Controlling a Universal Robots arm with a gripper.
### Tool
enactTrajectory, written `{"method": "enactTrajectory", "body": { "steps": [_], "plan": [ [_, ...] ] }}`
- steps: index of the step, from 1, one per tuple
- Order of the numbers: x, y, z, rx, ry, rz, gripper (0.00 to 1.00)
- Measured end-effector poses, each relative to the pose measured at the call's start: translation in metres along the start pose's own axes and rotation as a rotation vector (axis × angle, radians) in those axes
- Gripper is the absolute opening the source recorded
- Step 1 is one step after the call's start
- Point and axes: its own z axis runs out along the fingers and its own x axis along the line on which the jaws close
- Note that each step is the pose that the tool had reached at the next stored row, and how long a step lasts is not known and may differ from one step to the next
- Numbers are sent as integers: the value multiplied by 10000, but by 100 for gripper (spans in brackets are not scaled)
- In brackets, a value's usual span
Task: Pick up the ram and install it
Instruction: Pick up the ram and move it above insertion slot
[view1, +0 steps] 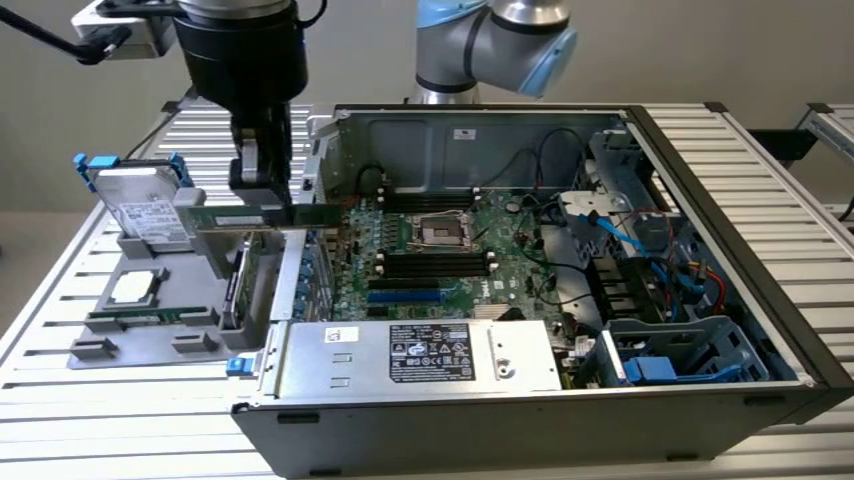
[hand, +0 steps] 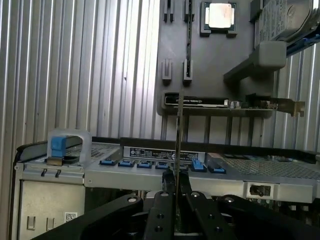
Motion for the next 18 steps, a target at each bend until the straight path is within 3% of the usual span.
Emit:
{"method": "enactTrajectory", "body": {
  "steps": [18],
  "plan": [
    [-20,-794,-60,0,0,-4,14]
  ]
}}
